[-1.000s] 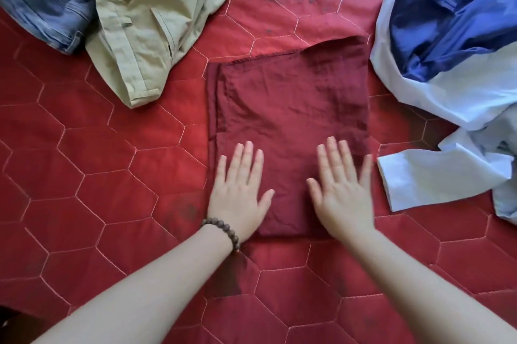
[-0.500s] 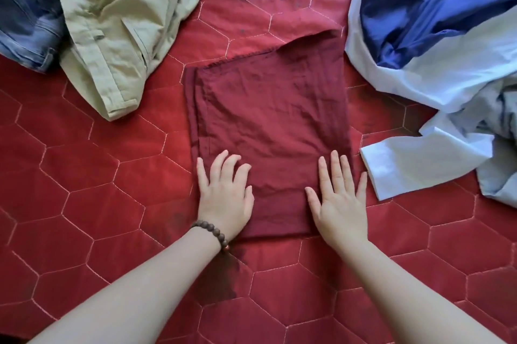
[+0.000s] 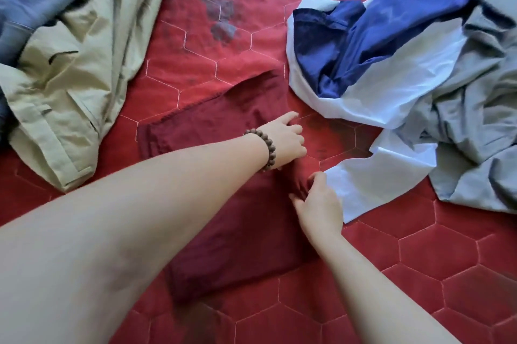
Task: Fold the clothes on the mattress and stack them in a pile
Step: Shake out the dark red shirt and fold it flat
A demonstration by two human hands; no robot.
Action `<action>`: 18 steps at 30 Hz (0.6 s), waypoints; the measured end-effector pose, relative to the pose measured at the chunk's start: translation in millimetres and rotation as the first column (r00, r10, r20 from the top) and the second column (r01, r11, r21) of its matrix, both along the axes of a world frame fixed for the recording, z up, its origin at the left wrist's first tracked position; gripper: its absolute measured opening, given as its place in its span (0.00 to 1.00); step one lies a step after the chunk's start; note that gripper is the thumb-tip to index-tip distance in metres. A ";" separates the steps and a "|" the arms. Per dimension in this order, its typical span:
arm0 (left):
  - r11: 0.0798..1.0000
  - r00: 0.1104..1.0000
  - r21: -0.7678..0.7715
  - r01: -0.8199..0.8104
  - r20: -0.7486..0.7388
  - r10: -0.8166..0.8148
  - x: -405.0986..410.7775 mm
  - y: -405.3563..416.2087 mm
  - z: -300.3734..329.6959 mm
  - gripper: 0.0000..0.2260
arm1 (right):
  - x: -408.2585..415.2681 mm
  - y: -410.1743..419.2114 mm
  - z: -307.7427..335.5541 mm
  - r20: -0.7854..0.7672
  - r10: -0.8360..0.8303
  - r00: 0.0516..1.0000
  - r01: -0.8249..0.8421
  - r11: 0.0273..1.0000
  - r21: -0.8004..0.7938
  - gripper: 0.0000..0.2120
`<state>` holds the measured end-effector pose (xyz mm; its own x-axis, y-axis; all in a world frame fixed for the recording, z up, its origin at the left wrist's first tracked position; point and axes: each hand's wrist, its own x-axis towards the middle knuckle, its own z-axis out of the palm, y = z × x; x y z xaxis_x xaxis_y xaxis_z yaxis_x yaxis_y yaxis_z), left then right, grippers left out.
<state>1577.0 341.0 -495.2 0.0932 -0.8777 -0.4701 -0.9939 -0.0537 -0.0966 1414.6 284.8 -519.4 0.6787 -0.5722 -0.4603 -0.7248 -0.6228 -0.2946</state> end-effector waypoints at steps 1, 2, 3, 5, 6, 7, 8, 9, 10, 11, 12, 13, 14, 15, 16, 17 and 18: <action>1.000 0.999 -0.002 0.024 0.033 -0.024 4.8 3.6 -0.4 0.10 | 0.7 0.9 -0.2 0.003 0.036 0.999 -0.036 0.999 0.001 0.12; 0.999 0.998 -0.009 0.043 0.056 -0.042 10.2 8.2 -0.6 0.09 | 0.8 1.7 -0.6 0.019 0.081 0.997 -0.081 0.997 -0.012 0.09; 0.998 0.997 -0.019 0.053 0.064 -0.052 16.7 14.3 -0.3 0.08 | 0.1 1.7 -1.1 0.042 0.114 0.993 -0.113 0.993 -0.027 0.07; 0.999 0.998 -0.031 0.040 0.047 -0.039 34.2 30.7 1.3 0.10 | -0.1 0.1 0.5 0.080 0.127 0.989 -0.126 0.992 -0.011 0.06; 1.000 1.000 -0.020 0.012 0.028 -0.011 44.6 40.6 3.4 0.11 | 1.0 -1.3 1.9 0.085 0.131 0.988 -0.132 0.991 0.004 0.07; 1.000 1.000 -0.001 -0.025 0.014 0.025 55.1 50.4 6.1 0.12 | 3.7 -3.5 3.8 0.088 0.152 0.984 -0.153 0.988 0.006 0.08; 0.998 0.998 0.016 -0.061 0.007 0.060 64.1 59.6 9.0 0.13 | 7.4 -5.9 7.5 0.095 0.183 0.979 -0.183 0.983 -0.002 0.08; 0.995 0.996 0.024 -0.092 0.001 0.092 72.1 68.1 12.1 0.13 | 13.3 -8.7 13.0 0.116 0.213 0.970 -0.213 0.977 -0.013 0.08; 0.992 0.993 0.026 -0.122 -0.009 0.122 78.7 76.3 15.7 0.14 | 20.8 -11.6 20.2 0.143 0.240 0.960 -0.238 0.971 -0.031 0.07; 0.988 0.988 0.020 -0.151 -0.020 0.152 83.9 84.4 20.7 0.15 | 29.4 -14.7 28.8 0.163 0.274 0.948 -0.268 0.962 -0.061 0.06; 0.982 0.982 0.001 -0.189 -0.031 0.189 88.5 91.9 27.5 0.15 | 38.7 -18.1 38.8 0.171 0.320 0.932 -0.304 0.946 -0.111 0.06; 0.971 0.971 -0.039 -0.236 -0.037 0.234 92.9 99.0 36.6 0.14 | 48.1 -22.0 50.1 0.172 0.365 0.915 -0.335 0.925 -0.181 0.06; 0.954 0.958 -0.096 -0.285 -0.040 0.282 97.3 105.2 48.2 0.14 | 56.9 -26.3 63.1 0.184 0.401 0.898 -0.349 0.901 -0.259 0.07; 0.931 0.946 -0.170 -0.323 -0.039 0.321 102.3 110.3 62.1 0.13 | 64.9 -30.2 77.9 0.222 0.431 0.874 -0.349 0.877 -0.330 0.07; 0.905 0.938 -0.254 -0.341 -0.031 0.344 108.1 114.1 76.8 0.12 | 71.5 -33.3 94.0 0.277 0.461 0.843 -0.341 0.856 -0.388 0.07; 0.880 0.936 -0.335 -0.338 -0.018 0.352 113.8 116.8 93.3 0.11 | 77.2 -35.4 111.2 0.335 0.489 0.805 -0.326 0.837 -0.439 0.07; 0.857 0.937 -0.403 -0.321 -0.004 0.349 118.3 118.8 111.6 0.11 | 81.9 -36.5 128.9 0.384 0.516 0.766 -0.307 0.818 -0.487 0.08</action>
<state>1695.3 459.8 -383.6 0.4337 -0.8977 -0.0774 -0.9007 -0.4298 -0.0630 1496.5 248.3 -390.5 0.9556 -0.2350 0.1781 -0.1972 -0.9584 -0.2063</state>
